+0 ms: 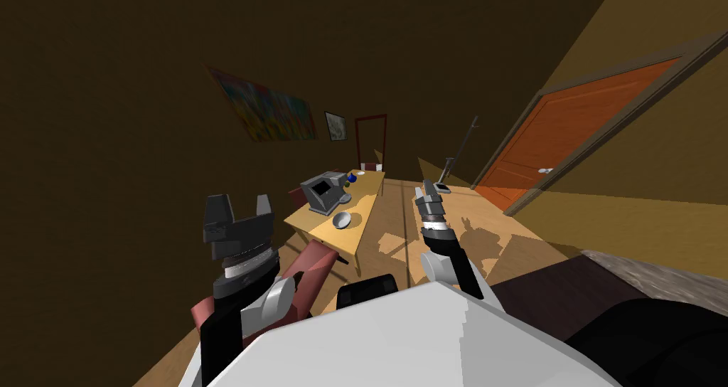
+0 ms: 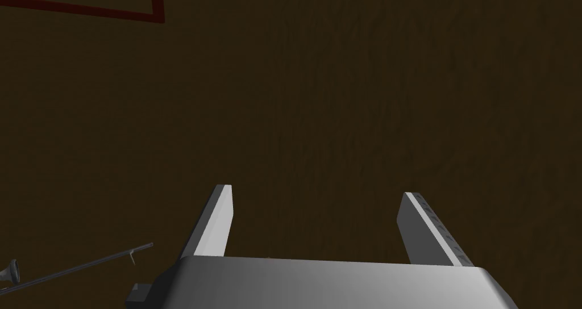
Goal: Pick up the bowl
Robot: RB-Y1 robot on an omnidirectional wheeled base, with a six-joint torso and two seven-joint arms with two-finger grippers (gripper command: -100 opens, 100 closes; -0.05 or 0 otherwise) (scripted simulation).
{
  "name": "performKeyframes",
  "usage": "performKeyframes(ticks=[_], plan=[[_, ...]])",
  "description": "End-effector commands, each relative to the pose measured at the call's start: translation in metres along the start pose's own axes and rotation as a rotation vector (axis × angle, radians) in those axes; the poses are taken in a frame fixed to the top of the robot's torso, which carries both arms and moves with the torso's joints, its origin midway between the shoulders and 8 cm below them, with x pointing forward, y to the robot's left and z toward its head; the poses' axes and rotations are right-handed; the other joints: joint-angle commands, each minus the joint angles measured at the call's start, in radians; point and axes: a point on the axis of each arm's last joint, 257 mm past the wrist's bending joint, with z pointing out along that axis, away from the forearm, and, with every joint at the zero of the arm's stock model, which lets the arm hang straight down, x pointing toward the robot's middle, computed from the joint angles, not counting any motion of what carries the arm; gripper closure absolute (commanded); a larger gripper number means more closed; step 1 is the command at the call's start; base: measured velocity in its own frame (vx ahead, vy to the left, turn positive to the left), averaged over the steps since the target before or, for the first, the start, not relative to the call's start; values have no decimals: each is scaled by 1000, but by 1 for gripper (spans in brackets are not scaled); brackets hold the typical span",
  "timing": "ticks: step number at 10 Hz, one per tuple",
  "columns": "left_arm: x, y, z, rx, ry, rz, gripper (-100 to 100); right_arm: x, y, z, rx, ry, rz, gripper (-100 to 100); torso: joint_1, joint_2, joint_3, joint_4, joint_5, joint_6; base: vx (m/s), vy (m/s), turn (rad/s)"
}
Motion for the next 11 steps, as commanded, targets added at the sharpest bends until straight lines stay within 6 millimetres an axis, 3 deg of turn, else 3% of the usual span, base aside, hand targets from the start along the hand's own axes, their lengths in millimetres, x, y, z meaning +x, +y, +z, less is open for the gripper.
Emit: performKeyframes(ticks=[1,3,6,7,9,10,11], plan=[[6,9,0,-18,31,1,-100,0,0,0,0,0,0,0,0,0,0,0,0,0,-14,12,-18],[14,31,-1,-65,74,2,-100,0,0,0,0,0,0,0,2,1,1,0,0,0,-41,37,-38],[26,80,-4,-171,125,2,-100,0,0,0,0,0,0,0,4,4,3,1,1,0,-77,62,-55],[26,82,-4,-180,126,3,-100,0,0,0,0,0,0,0,5,5,3,1,1,0,-59,59,-18],[34,119,-7,-261,149,1,-100,0,0,0,0,0,0,0,4,4,2,1,1,0,-83,61,-59],[34,124,-9,-279,150,2,-100,0,0,0,0,0,0,0,5,5,3,1,1,0,-74,63,-29],[38,143,-10,-317,159,1,-100,0,0,0,0,0,0,0,5,5,3,1,1,0,-65,62,-39]])
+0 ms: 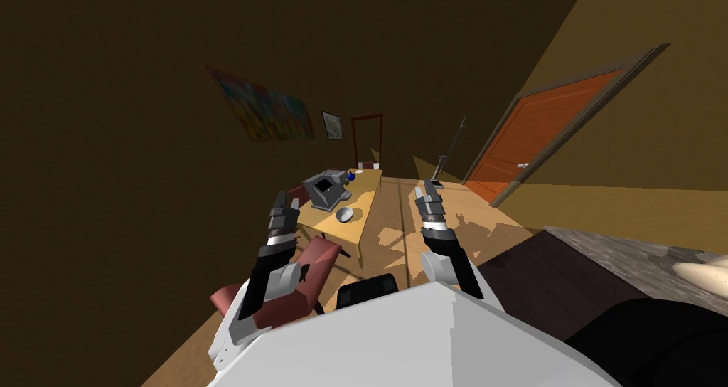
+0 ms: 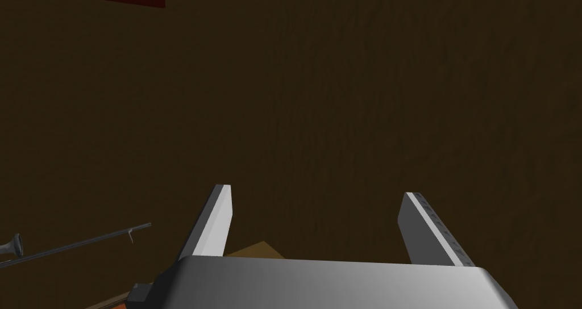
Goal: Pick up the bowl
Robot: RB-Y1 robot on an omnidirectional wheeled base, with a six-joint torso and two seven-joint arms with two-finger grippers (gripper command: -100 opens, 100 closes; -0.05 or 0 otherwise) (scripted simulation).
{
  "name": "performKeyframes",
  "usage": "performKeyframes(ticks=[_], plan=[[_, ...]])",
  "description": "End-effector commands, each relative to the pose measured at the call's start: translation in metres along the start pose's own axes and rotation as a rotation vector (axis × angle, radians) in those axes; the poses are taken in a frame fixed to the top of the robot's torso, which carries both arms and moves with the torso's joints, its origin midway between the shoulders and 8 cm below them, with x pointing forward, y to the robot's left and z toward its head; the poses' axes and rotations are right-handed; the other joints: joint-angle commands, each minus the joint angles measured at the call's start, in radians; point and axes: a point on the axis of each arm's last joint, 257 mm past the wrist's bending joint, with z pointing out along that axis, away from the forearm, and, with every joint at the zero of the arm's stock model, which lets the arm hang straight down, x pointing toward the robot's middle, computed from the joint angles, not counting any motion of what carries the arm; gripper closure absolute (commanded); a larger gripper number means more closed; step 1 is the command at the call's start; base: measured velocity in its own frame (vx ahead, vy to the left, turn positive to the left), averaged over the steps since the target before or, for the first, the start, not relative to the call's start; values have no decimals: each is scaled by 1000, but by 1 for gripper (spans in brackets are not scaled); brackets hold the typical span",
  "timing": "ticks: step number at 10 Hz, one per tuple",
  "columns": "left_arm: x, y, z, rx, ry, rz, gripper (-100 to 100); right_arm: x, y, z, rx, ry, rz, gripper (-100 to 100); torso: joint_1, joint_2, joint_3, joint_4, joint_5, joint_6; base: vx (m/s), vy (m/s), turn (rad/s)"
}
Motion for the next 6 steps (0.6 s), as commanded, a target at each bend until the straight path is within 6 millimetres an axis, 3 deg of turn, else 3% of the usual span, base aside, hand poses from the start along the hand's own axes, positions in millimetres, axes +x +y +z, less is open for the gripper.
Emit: performKeyframes(ticks=[1,6], plan=[[2,15,4,-41,7,-1,-100,0,0,0,0,0,0,0,0,0,0,0,0,0,-59,47,-32],[14,80,15,-202,33,-13,-100,0,0,0,0,0,0,0,-1,0,0,0,0,0,-68,55,-45]])
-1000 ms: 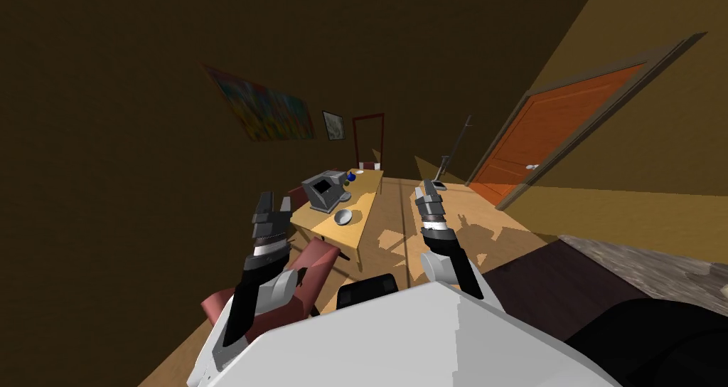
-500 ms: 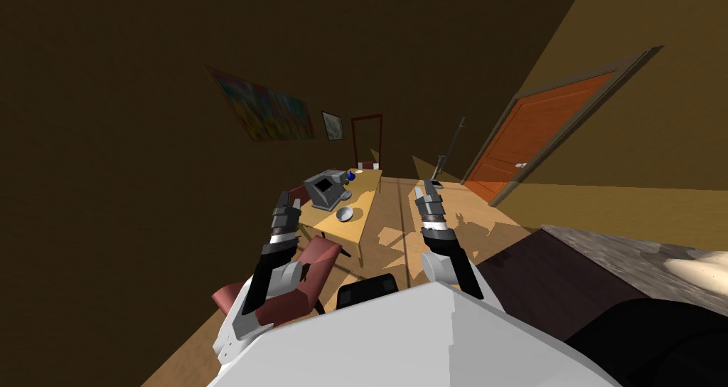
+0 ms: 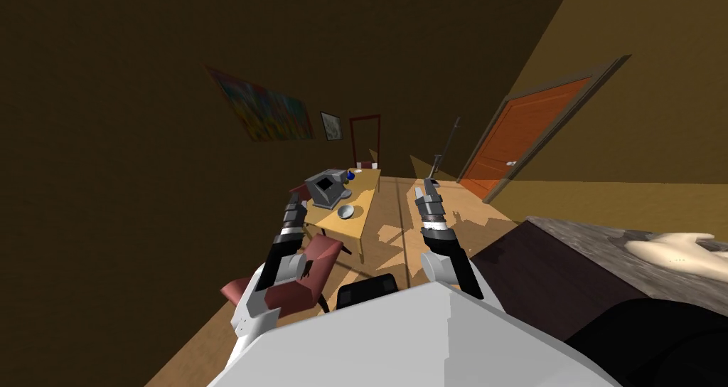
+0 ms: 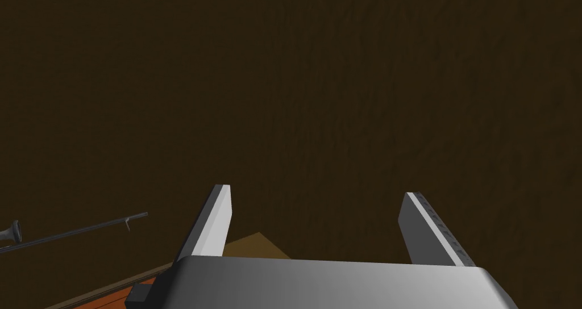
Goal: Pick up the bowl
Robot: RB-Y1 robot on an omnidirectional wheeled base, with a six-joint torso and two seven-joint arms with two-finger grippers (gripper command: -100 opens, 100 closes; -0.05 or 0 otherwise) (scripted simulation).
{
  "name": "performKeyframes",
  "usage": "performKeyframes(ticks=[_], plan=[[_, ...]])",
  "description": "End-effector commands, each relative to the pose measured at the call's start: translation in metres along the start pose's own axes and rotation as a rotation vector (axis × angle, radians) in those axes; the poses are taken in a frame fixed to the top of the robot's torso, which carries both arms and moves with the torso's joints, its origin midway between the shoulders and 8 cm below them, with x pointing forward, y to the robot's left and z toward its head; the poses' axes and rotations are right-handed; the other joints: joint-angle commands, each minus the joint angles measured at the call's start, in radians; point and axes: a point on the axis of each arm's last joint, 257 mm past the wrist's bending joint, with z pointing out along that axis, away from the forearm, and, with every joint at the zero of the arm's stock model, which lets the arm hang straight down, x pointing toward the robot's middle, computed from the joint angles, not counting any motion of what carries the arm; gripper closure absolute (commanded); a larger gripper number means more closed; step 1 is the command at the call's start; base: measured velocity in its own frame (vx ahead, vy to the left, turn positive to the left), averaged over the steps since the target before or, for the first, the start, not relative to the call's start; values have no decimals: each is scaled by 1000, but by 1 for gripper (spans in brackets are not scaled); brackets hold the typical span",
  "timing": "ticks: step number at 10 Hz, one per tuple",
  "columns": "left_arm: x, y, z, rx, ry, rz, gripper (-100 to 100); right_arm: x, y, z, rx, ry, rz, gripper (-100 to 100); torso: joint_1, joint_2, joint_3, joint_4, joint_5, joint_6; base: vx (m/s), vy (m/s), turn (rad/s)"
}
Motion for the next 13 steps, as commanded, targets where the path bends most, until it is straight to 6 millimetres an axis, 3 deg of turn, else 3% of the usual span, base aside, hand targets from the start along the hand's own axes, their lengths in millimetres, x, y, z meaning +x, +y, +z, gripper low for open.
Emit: performKeyframes(ticks=[1,8,13], plan=[[1,17,3,-46,6,-1,-100,0,0,0,0,0,0,0,0,0,0,0,0,0,-62,52,-38],[16,100,26,-272,40,-16,-100,0,0,0,0,0,0,0,-1,-1,0,0,0,0,-65,47,-49],[25,157,26,-441,60,-21,-100,0,0,0,0,0,0,0,-2,-2,-1,0,-1,0,-42,30,-42]])
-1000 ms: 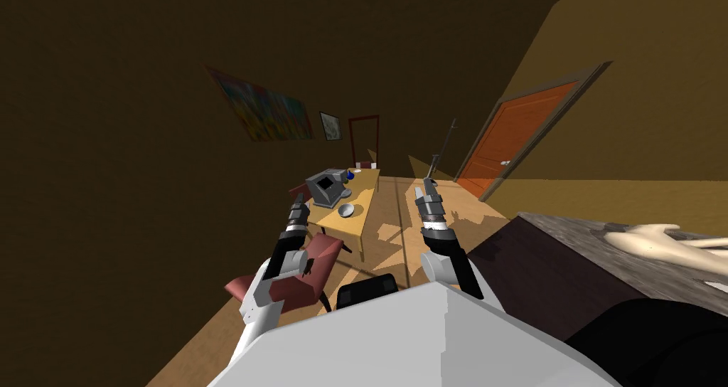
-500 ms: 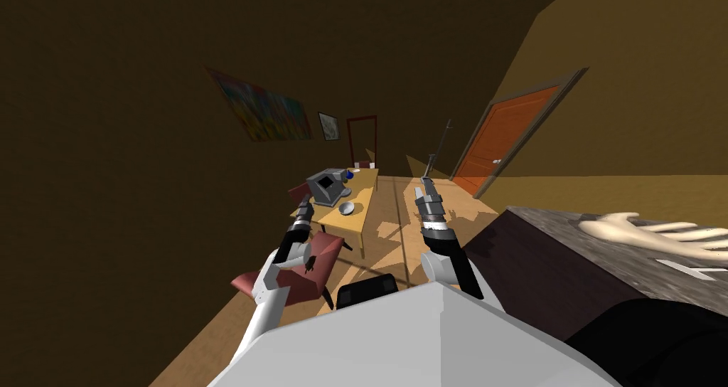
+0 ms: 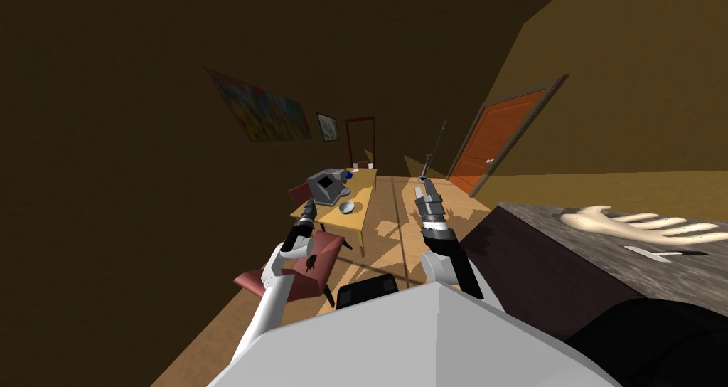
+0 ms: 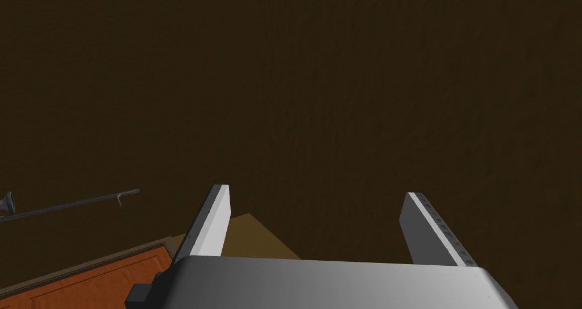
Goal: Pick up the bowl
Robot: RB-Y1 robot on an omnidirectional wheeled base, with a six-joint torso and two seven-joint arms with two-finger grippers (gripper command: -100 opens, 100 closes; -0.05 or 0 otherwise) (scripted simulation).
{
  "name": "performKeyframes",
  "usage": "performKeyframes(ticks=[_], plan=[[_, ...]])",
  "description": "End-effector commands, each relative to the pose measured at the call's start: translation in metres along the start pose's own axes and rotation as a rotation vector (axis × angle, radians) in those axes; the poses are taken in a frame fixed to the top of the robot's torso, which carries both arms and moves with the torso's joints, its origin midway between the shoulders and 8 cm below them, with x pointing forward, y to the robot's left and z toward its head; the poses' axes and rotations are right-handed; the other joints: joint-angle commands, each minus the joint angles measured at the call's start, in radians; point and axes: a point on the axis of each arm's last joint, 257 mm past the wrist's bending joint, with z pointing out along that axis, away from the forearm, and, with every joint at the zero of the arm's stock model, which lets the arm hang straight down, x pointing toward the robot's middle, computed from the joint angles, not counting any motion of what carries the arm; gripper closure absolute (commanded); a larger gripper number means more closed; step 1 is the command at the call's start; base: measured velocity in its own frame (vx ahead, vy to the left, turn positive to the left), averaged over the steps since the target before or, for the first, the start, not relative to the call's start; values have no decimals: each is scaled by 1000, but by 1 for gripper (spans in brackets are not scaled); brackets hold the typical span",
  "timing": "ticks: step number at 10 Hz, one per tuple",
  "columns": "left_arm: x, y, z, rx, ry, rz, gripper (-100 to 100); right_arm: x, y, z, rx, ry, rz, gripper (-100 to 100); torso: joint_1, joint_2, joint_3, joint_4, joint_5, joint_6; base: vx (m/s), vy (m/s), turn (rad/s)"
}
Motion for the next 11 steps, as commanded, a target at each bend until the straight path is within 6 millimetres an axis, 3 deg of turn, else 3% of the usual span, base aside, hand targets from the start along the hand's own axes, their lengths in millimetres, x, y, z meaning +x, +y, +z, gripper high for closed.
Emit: performKeyframes(ticks=[1,5,8,11], plan=[[4,20,8,-67,8,-3,-100,0,0,0,0,0,0,0,0,0,0,0,0,0,-31,26,-58],[8,48,15,-163,18,-7,-100,0,0,0,0,0,0,0,-1,-1,-1,0,0,0,-15,13,-29],[13,75,28,-269,28,-17,-100,0,0,0,0,0,0,0,-2,-2,-1,0,0,0,2,3,-41],[16,106,28,-370,36,-24,-100,0,0,0,0,0,0,0,-2,-4,-2,-1,-1,0,19,-5,-33]])
